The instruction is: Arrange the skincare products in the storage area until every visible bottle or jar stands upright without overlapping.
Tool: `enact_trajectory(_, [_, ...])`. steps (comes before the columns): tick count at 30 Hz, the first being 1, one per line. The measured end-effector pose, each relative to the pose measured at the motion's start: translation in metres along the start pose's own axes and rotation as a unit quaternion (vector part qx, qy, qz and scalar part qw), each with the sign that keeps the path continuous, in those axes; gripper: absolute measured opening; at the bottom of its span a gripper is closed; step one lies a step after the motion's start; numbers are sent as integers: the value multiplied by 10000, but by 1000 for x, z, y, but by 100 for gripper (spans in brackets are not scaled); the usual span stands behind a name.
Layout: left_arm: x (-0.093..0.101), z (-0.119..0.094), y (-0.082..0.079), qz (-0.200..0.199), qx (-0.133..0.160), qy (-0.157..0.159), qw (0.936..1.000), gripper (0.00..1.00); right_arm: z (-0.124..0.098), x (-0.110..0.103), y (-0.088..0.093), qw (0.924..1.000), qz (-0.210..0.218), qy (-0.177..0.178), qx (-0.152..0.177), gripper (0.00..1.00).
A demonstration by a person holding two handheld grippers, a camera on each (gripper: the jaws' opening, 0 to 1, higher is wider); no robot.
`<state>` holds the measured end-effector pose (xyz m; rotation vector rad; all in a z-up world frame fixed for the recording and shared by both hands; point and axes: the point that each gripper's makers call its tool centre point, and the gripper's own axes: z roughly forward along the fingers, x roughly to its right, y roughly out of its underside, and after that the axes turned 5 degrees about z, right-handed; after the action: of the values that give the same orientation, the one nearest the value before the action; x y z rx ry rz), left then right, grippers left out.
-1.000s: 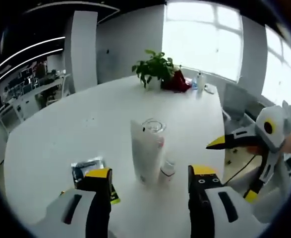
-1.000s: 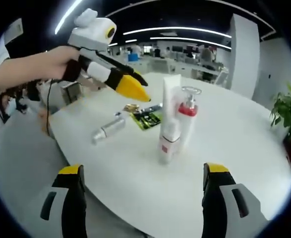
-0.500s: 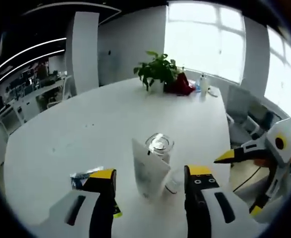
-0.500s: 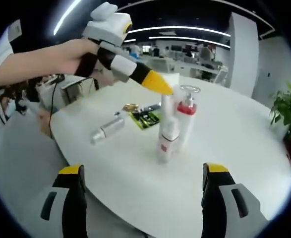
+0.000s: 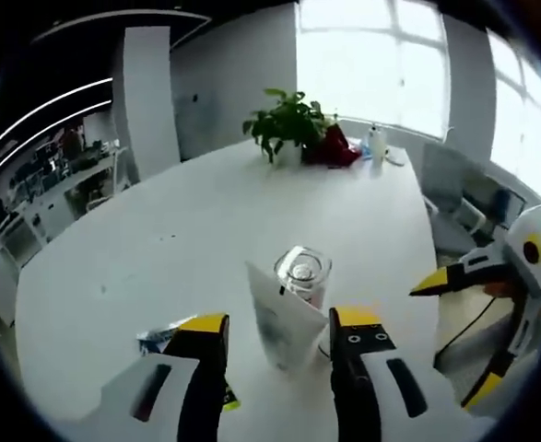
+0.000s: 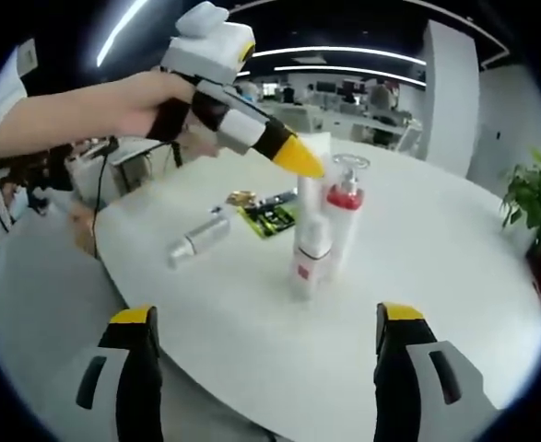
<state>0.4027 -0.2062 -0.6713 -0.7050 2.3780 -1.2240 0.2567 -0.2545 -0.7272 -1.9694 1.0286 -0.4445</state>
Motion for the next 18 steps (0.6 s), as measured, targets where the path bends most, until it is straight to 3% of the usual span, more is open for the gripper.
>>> enact_trajectory(18, [-2, -1, 0, 589, -105, 228, 9979, 37, 0, 2, 2, 10000, 48, 33, -29, 96])
